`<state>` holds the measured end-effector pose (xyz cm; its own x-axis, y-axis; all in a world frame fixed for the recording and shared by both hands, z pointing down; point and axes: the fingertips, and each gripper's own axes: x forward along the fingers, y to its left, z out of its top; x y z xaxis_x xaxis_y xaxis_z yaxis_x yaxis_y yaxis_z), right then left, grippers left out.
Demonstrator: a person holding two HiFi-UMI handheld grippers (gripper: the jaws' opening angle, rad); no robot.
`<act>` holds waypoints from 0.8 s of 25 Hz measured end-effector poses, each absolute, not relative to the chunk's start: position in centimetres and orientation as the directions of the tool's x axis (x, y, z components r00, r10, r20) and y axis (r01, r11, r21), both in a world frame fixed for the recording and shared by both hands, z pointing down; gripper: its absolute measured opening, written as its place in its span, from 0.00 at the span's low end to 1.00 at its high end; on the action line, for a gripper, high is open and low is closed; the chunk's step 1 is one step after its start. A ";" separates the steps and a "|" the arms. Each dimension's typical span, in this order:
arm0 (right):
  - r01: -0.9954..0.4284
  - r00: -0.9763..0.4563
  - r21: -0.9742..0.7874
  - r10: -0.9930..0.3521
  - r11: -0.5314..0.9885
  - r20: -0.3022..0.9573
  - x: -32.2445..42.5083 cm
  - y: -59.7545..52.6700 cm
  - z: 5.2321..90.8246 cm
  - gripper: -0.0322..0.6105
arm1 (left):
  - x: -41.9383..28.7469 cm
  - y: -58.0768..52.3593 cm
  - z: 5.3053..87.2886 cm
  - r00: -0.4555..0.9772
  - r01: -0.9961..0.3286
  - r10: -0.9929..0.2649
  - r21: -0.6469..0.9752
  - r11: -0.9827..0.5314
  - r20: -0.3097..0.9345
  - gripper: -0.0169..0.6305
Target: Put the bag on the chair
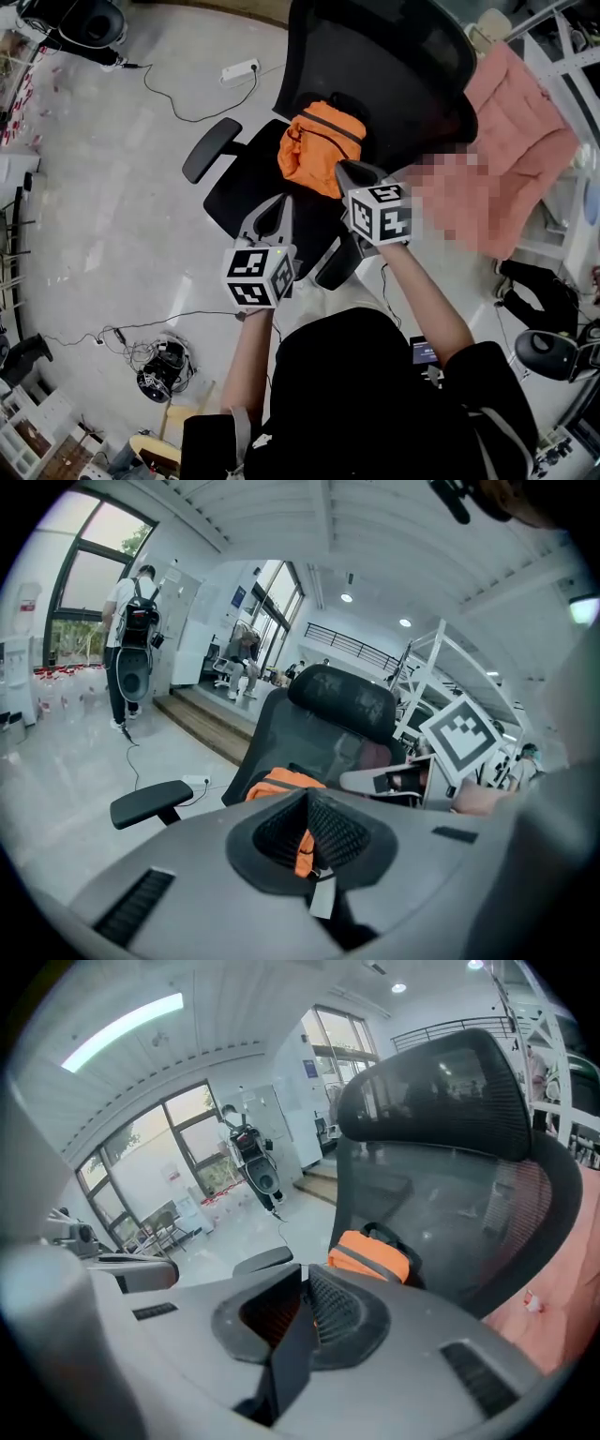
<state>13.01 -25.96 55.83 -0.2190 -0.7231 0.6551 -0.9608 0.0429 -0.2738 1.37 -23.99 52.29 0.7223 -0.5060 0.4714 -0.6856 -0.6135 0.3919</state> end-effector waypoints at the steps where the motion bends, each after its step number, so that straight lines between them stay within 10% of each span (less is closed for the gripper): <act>1: -0.959 -0.231 -0.279 -0.728 0.057 0.645 12.3 -25.7 55.1 0.08 | 0.9 -23.6 51.7 0.720 -0.688 -0.514 0.388 -0.613 0.465 0.04; 20: -0.940 -0.339 -0.185 -0.823 0.285 0.456 1.5 -19.1 42.9 0.05 | -7.4 -17.0 41.1 0.705 -0.706 -0.650 0.373 -0.603 0.284 0.04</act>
<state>1.48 -19.13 42.91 -0.3391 -0.8227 0.4563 -0.9405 0.2852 -0.1848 -7.41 -17.01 41.14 0.7050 -0.6501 0.2835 -0.7056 -0.6025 0.3730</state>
